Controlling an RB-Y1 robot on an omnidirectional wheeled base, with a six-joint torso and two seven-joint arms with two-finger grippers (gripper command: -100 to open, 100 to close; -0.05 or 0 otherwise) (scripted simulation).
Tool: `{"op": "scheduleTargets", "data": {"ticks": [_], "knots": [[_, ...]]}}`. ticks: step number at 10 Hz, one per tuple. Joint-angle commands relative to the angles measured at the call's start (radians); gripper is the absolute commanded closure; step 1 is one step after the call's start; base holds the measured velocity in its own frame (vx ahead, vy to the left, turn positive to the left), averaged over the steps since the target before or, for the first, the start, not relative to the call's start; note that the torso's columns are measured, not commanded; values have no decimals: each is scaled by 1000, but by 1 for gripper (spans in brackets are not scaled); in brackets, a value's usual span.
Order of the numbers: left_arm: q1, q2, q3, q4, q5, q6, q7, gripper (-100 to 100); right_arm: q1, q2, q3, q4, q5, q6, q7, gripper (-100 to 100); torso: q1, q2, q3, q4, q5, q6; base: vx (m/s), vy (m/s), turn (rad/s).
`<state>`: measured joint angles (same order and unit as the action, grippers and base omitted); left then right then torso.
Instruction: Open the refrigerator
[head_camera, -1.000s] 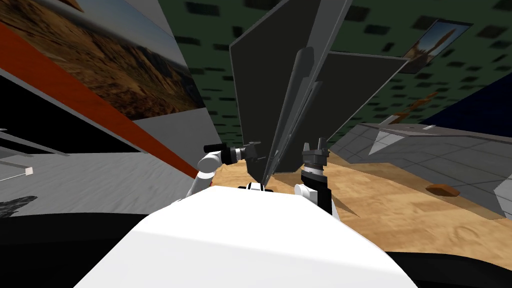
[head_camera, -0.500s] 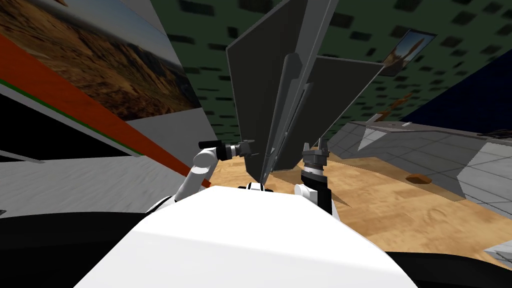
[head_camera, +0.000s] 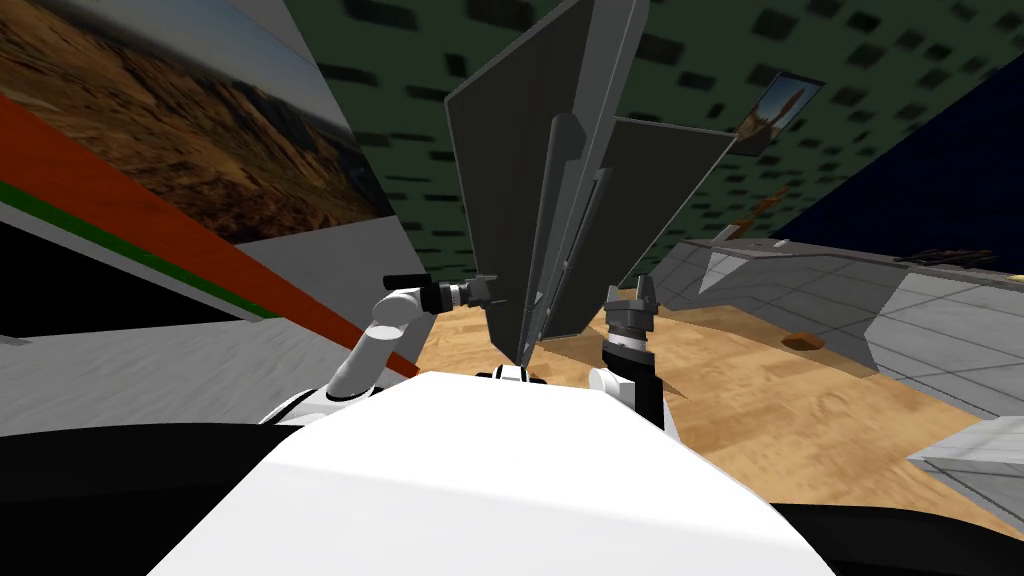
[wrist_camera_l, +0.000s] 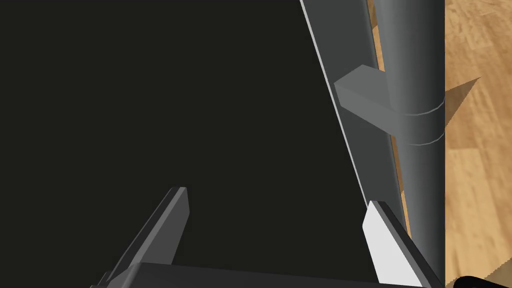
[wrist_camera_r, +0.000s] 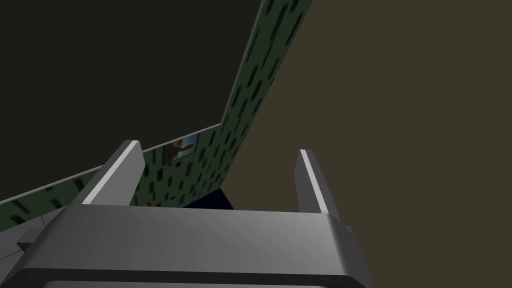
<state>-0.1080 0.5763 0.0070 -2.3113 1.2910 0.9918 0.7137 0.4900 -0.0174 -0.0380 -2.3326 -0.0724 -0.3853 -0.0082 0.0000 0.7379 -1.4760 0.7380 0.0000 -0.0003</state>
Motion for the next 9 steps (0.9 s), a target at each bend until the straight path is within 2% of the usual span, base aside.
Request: {"op": "scheduleTargets", "data": {"ticks": [1, 2, 3, 4, 5, 6, 7, 8, 9], "knots": [[-8, 67, 37, 17, 31, -15, 28, -100, 0, 0, 0, 0, 0, 0, 0, 0, 0, 0, 0, 0, 0, 1, -38, 10, -57], [-15, 105, 71, 32, 60, -28, 52, -100, 0, 0, 0, 0, 0, 0, 0, 0, 0, 0, 0, 0, 0, 0, -48, -4, -132], [-15, 121, 71, 32, 60, -28, 52, -100, 0, 0, 0, 0, 0, 0, 0, 0, -1, 0, 0, 0, 0, 1, -36, -6, -72], [-22, 159, 105, 46, 89, -40, 77, -100, 0, 0, 0, 0, 0, 0, 0, 0, -1, 0, 0, 0, 0, 0, -38, -5, -118], [-22, 176, 105, 46, 89, -40, 77, -100, 0, 0, 0, 0, 0, 0, 0, 0, 0, 0, 0, 0, 0, 1, -32, -1, -72], [-29, 213, 138, 60, 117, -53, 101, -100, 0, 0, 0, 0, 0, 0, 0, 0, 0, 0, 0, 0, 0, 0, -36, -3, -146], [-29, 231, 138, 60, 117, -53, 101, -100, 0, 0, 0, 0, 0, 0, 0, 0, 0, 0, 0, 0, 0, 1, -31, 0, -65], [-35, 266, 171, 74, 144, -66, 126, -100, 0, 0, 0, 0, 0, 0, 0, 0, 0, 0, 0, 0, 0, 0, -33, -16, -115], [-35, 286, 171, 74, 144, -66, 126, -100, 0, 0, 0, 0, 0, 0, 0, 0, -1, 0, 0, 0, 0, 0, -28, -12, -72]]}}
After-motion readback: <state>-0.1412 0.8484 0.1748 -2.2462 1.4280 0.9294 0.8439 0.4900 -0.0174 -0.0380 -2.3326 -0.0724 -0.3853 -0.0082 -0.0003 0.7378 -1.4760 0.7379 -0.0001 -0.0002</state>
